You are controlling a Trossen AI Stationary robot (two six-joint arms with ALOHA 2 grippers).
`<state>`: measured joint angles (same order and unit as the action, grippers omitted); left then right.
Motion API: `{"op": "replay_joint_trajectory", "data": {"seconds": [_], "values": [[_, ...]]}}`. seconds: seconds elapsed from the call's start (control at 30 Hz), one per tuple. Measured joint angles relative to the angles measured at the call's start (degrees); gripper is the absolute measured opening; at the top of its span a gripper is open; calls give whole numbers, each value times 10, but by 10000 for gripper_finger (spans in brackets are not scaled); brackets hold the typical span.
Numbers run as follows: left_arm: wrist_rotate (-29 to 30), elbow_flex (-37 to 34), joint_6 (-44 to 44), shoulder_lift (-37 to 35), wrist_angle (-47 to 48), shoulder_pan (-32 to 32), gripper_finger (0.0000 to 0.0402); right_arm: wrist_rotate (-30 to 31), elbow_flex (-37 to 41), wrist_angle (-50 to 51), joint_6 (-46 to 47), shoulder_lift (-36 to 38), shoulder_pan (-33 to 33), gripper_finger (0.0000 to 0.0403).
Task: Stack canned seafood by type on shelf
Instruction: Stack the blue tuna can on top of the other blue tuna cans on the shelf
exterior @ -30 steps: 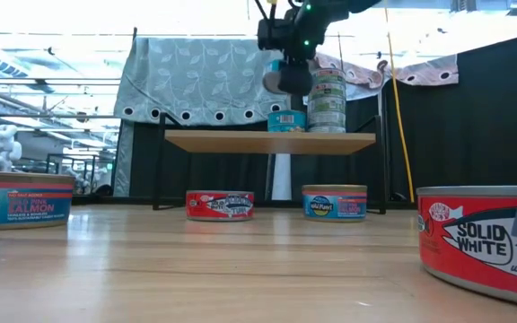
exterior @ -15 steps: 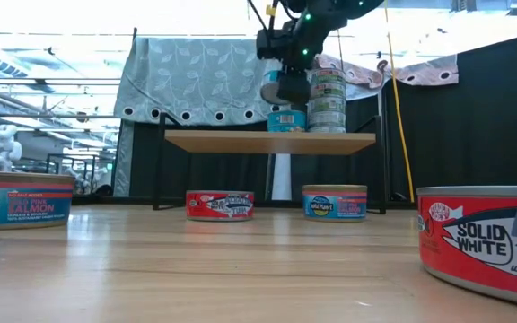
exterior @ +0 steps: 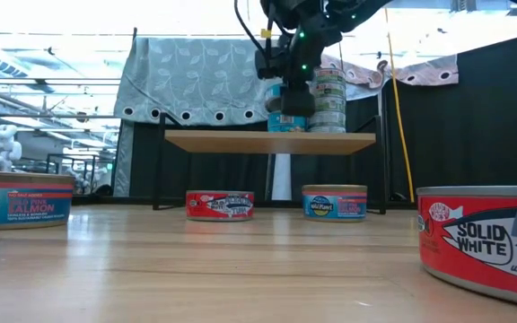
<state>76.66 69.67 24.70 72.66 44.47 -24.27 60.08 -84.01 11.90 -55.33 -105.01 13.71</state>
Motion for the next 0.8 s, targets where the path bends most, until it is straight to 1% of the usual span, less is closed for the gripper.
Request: {"op": "replay_joint_trajectory", "data": {"seconds": [0.13, 0.33, 0.8], "values": [[-3, 0, 0, 0, 0, 0, 245, 0, 0, 1, -9, 0, 0, 138], [-33, 0, 0, 0, 0, 0, 245, -4, 0, -2, -7, 0, 0, 164], [-50, 0, -1, 0, 0, 0, 245, 0, 0, -1, -7, 2, 0, 214]]}}
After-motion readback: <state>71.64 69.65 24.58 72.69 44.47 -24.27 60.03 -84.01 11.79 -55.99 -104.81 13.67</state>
